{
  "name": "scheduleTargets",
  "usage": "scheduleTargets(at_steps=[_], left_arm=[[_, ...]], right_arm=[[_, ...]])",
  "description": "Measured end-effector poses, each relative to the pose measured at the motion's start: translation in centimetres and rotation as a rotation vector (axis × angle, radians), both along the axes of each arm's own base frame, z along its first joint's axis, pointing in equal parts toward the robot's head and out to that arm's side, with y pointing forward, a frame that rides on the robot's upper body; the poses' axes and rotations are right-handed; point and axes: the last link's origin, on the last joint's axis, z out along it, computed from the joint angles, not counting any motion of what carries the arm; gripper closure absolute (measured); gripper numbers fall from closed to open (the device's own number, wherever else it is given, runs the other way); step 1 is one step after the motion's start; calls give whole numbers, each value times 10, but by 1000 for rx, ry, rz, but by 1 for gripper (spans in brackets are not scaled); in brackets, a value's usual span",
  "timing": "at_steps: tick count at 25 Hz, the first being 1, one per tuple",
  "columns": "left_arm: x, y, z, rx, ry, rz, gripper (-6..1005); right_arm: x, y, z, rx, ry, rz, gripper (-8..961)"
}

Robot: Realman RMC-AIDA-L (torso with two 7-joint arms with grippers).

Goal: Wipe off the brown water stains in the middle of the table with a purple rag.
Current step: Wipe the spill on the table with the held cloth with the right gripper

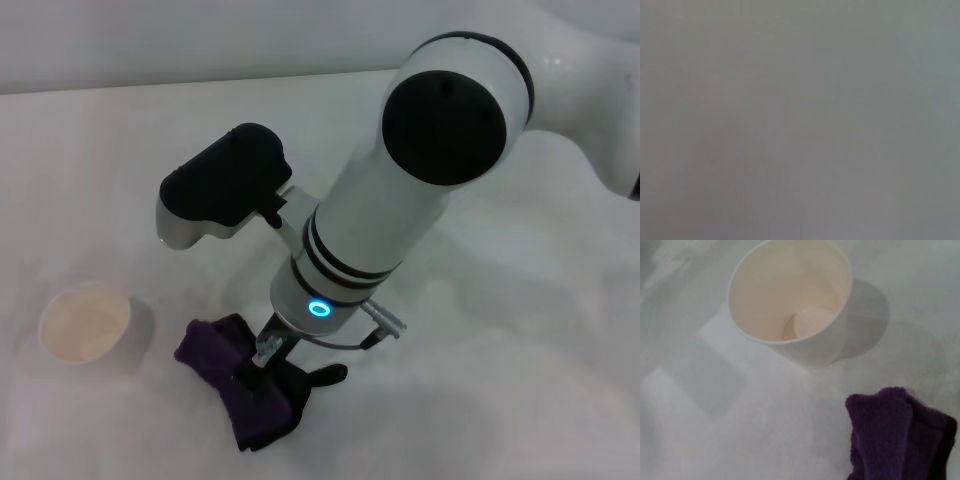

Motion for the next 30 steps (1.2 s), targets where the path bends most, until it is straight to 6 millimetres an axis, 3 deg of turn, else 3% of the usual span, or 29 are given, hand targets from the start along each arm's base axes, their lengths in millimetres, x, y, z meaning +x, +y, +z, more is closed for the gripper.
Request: scheduleTargets(at_steps=[3, 9, 14, 25, 30], left_arm=[[-1, -1, 0, -1, 0, 3, 106], [-5, -6, 2, -1, 3, 19, 106], [-5, -7, 1, -3, 4, 23, 107], [-4, -7, 1, 0, 10, 22, 107], [-5, -8, 0, -1, 8, 25, 106]], right_arm=[[2, 7, 5, 27, -27, 0, 861], [28, 30, 31, 154, -154, -45, 861], [38, 35, 44, 208, -187, -70, 861], [2, -11, 3, -11, -40, 7, 860], [-4, -25, -4, -77, -6, 18, 860]])
